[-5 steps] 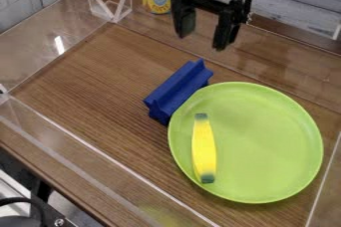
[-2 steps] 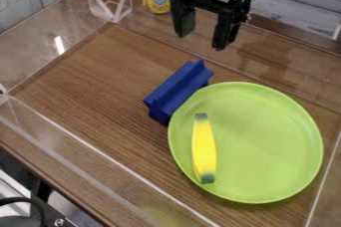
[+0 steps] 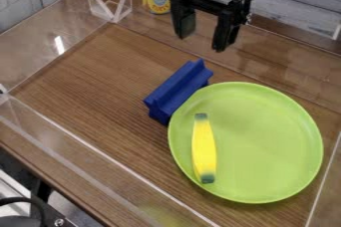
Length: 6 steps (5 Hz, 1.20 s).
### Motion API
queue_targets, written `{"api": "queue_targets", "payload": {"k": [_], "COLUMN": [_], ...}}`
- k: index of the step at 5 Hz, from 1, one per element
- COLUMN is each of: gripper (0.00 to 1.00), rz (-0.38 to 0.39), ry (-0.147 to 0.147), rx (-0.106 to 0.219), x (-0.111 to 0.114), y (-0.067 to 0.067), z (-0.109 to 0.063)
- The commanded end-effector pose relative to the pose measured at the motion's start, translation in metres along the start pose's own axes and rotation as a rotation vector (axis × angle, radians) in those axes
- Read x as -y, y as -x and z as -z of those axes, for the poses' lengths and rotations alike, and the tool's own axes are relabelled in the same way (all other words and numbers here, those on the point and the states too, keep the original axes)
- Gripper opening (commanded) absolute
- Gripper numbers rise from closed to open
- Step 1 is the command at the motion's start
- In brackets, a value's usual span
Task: Put the banana in the green plate
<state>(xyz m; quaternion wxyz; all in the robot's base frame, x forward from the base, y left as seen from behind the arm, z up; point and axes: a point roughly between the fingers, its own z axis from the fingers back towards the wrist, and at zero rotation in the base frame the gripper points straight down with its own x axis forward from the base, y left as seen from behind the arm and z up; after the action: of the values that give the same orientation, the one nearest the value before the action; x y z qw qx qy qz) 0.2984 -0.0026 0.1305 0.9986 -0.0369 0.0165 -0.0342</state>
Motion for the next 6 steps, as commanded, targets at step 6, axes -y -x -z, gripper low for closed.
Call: {"api": "queue_targets", "payload": {"k": [6], "gripper": [1.0], "rz": [0.016], "ry": [0.005], "rx": [0.088], "x": [-0.0021], "y": [-0.0008], "z": [-0.0195]}}
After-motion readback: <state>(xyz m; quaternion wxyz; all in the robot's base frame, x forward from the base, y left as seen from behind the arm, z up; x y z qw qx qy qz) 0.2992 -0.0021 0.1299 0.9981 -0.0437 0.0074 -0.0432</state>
